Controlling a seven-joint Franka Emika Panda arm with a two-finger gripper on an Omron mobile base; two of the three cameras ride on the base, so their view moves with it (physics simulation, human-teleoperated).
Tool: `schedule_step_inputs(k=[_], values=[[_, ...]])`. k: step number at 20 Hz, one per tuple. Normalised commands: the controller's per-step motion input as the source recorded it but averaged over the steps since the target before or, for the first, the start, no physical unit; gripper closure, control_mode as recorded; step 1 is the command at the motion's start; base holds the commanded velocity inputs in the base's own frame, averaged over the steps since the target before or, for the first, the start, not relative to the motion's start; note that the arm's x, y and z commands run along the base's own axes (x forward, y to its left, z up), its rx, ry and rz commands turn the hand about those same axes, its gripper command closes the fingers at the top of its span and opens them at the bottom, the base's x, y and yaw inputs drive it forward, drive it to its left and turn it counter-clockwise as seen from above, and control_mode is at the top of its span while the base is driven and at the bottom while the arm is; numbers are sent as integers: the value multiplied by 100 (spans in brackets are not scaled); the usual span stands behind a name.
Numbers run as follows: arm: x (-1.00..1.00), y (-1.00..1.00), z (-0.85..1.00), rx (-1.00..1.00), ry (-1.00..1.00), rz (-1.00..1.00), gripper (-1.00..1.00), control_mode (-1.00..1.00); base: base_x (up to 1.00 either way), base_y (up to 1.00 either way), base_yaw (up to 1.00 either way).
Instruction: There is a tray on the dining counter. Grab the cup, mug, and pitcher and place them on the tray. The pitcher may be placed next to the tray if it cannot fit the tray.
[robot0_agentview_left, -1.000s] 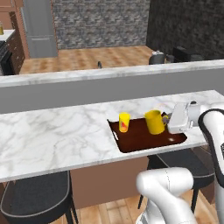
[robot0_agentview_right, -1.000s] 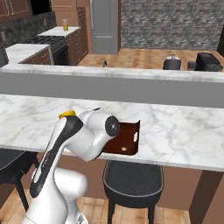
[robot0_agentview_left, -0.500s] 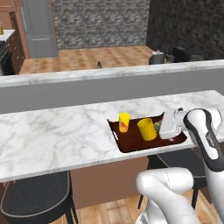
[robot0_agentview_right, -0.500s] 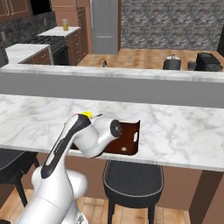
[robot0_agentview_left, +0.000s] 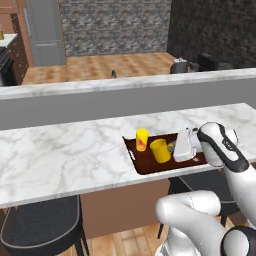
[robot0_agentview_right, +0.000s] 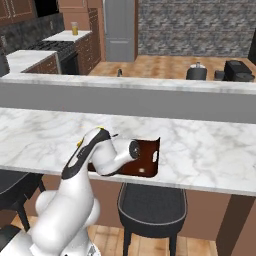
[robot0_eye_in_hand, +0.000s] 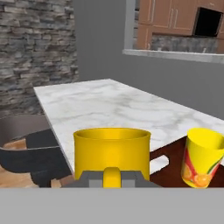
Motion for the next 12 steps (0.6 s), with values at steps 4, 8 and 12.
schedule_step_inputs(k=[4, 8, 12], values=[[36, 1, -5, 0, 7, 7, 100, -100, 0, 0, 0], [39, 7, -11, 0, 11, 6, 100, -100, 0, 0, 0], [34, 5, -34, 0, 10, 5, 100, -100, 0, 0, 0]])
